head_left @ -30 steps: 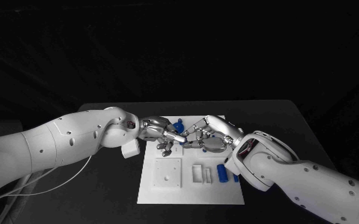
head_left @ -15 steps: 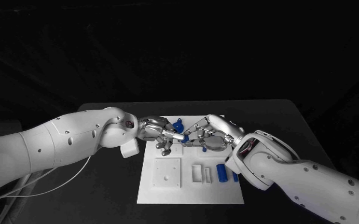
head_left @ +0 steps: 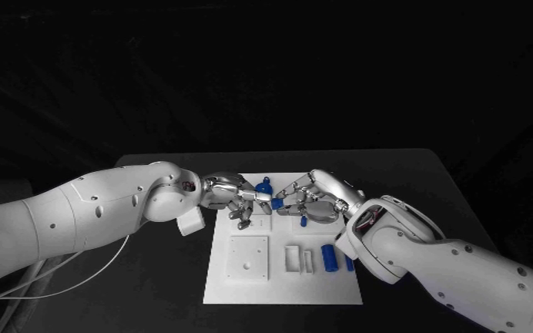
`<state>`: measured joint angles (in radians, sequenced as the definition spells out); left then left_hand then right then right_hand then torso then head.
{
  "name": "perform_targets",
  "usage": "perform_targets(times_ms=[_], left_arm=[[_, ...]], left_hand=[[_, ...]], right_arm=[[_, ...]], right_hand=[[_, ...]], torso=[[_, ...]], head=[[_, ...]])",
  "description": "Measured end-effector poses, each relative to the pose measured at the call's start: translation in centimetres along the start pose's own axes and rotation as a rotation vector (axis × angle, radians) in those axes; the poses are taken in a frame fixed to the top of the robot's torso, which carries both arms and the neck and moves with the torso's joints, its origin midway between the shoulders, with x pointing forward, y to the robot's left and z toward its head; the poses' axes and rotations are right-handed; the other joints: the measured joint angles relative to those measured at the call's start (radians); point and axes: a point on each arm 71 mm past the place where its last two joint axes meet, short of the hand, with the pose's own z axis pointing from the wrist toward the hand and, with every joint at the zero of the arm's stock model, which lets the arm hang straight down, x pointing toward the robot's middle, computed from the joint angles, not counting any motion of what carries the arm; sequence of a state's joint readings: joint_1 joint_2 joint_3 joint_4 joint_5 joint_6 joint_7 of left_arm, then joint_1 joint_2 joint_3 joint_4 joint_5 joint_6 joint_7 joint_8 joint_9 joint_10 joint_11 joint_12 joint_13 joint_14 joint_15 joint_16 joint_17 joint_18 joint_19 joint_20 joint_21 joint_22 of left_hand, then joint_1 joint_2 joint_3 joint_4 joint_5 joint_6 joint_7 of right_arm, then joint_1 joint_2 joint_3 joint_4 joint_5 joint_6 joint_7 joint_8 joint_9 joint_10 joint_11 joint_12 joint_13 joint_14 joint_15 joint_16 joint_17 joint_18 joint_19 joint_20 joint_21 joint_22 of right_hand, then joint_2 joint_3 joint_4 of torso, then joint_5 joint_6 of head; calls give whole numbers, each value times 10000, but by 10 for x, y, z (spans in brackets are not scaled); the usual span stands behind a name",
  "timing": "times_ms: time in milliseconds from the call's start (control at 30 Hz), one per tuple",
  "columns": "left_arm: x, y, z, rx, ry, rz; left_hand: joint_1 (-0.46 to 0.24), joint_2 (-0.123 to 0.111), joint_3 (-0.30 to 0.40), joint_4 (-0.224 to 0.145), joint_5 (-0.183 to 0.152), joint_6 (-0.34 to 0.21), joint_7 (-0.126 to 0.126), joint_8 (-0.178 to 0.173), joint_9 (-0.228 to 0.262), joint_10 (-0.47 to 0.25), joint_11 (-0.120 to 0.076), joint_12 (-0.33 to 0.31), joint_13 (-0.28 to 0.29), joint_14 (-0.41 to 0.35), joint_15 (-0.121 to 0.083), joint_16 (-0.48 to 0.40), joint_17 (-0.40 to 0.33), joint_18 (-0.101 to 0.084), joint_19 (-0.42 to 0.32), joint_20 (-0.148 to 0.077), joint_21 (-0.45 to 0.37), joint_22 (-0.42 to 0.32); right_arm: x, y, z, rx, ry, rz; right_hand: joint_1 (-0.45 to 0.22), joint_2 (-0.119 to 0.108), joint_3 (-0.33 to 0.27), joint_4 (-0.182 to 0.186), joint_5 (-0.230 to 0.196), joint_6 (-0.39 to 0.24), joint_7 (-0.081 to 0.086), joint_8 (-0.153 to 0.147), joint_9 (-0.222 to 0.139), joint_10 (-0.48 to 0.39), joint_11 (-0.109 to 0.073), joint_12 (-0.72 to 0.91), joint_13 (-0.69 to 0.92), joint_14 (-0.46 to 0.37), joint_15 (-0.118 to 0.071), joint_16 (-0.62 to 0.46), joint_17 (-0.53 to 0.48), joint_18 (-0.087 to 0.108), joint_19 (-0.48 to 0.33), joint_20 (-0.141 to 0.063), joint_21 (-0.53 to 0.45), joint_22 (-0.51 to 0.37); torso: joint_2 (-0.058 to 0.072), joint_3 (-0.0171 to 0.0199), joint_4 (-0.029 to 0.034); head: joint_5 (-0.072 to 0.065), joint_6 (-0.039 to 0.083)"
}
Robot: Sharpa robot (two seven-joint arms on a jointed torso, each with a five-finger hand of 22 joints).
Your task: Assemble the parts on the task board
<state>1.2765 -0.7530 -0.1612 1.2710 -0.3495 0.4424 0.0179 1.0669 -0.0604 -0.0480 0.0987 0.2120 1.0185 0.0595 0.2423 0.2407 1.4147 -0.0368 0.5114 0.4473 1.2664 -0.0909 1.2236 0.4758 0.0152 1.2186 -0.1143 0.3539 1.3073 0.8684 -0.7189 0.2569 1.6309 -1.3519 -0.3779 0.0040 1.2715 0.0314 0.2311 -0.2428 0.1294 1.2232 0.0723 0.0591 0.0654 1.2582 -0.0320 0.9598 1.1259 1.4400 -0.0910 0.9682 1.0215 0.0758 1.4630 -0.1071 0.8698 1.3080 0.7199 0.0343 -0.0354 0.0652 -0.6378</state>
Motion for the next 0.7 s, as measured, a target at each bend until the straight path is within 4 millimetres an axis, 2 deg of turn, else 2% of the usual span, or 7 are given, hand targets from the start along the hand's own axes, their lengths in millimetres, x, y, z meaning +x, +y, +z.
perform_targets(times_ms=[67,133,233,333,400,533,700], left_arm=[[0,0,0,-17,-86,-1],[0,1,-1,-30,-189,0],[0,2,-1,-48,-324,17],[0,2,-1,-63,-476,51],[0,2,-1,-59,-589,88],[3,2,1,7,-758,145],[6,0,4,143,-982,198]], left_hand=[[-92,-79,77,101,0,-230,-51,541,693,-72,-40,123,28,-71,-2,71,-39,0,0,0,0,0],[-123,-110,106,192,0,-373,-87,828,1168,-145,-36,208,57,-71,-2,120,-55,0,0,0,0,0],[-126,-114,90,210,246,-551,-156,1291,2025,-233,-53,356,108,-142,-1,228,-72,0,0,0,0,6],[-240,-118,59,241,825,-825,-180,1666,2798,-421,-57,596,225,-229,16,363,-84,0,-22,22,5,7],[-291,-67,41,259,1051,-1143,-171,1936,3249,-574,-29,779,284,-258,-3,420,-123,0,-36,35,77,7],[-333,-108,41,259,1095,-1455,-146,2268,3694,-717,0,970,291,-304,18,470,-195,0,-73,72,77,6],[-395,-43,40,259,1221,-1601,-141,2497,3868,-873,16,1101,295,-339,52,496,-249,0,-73,72,77,6]], right_arm=[[-1,-1,0,95,-38,58],[-1,-3,0,189,-84,133],[-2,-4,0,287,-146,243],[-3,-5,0,381,-208,368],[-3,-5,0,445,-228,456],[-2,-6,0,539,-228,569],[-1,-6,0,616,-221,651]], right_hand=[[0,0,0,0,0,0,0,0,0,0,0,0,0,0,0,0,0,1,0,0,0,0],[0,0,0,0,0,0,0,0,0,0,1,0,0,0,0,0,0,0,0,0,0,0],[-41,-42,0,0,0,0,0,7,0,0,1,0,-8,0,0,0,13,-1,0,0,0,-1],[-41,-42,0,0,-1,1,0,7,1,1,2,0,-8,0,1,0,13,0,0,0,0,-1],[-54,-55,0,0,-2,1,0,7,1,2,4,0,-8,0,1,0,13,0,0,0,0,-1],[-80,-82,-1,0,309,5,-3,7,1,15,18,0,-8,0,1,0,36,0,0,0,0,-2],[-92,-95,-32,29,283,33,1,7,2,16,19,0,-8,0,1,0,48,0,0,0,-1,-2]], torso=[[0,-3,0],[0,-3,0],[0,-4,0],[0,-6,0],[0,-8,0],[0,-15,0],[0,-20,0]], head=[[-1,3],[-1,4],[6,8],[9,9],[13,8],[24,5],[19,21]])
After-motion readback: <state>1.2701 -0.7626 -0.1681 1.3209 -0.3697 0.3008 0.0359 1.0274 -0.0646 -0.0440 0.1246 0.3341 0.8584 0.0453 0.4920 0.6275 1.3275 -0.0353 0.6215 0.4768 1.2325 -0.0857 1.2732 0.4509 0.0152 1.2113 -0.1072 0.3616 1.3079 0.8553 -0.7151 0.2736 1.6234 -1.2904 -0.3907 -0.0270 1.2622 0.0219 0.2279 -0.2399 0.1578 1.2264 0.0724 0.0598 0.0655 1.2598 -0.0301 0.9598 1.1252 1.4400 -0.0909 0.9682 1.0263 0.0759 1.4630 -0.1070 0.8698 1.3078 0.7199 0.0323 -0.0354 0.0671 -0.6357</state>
